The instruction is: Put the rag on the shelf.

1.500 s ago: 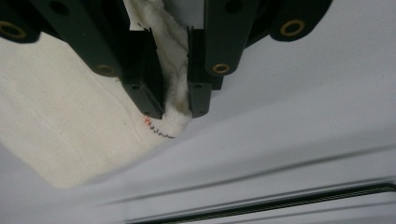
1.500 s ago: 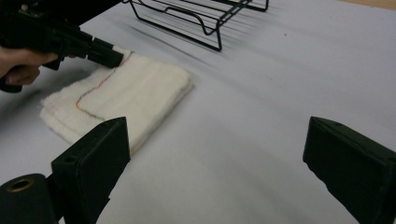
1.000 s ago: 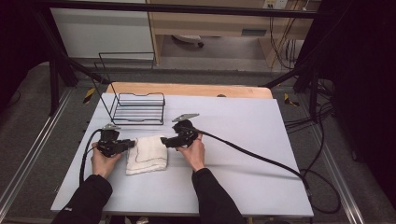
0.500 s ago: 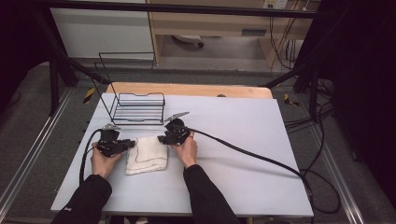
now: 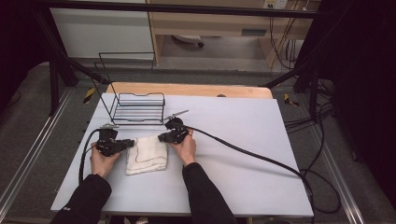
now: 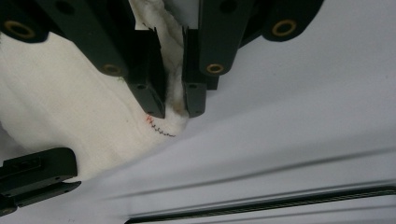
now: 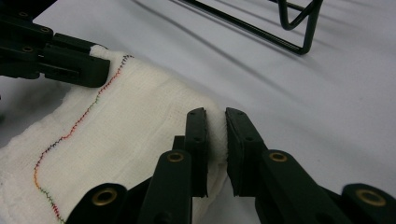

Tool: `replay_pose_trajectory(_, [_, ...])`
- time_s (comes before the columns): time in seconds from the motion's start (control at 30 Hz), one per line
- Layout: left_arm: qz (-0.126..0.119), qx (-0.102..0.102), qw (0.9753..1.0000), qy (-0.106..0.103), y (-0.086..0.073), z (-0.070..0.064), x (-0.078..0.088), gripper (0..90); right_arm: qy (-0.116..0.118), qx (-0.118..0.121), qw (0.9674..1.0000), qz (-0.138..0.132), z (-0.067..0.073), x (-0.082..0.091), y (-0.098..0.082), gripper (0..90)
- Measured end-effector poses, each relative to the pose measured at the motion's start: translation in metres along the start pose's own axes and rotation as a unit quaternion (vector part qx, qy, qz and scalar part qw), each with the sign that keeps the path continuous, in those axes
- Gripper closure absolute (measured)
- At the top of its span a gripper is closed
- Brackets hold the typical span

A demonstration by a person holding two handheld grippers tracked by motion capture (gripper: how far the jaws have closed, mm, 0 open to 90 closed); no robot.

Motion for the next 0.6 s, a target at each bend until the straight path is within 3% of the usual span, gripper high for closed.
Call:
replay_pose_trajectory(0.23, [-0.035, -0.001, 0.9994, -0.004, 0.003, -0.004, 0.013, 80.7, -0.004, 0.015, 0.9996, -0.025, 0.008, 0.013, 0.004, 82.6])
replay_pose_trajectory(0.6, [-0.113, -0.012, 0.9934, -0.014, 0.005, -0.018, 0.052, 81.0, -0.005, 0.055, 0.9942, -0.092, 0.038, 0.05, 0.008, 83.0])
Point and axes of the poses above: each handheld gripper's, and its own axes: x roughly backward along the jaws, y roughly out of its top, z roughly to its left, the point moved 3 cm from there along -x, roughly forward along the jaws, and after that the axes turned 2 degrees about z, right-handed, at the moved point
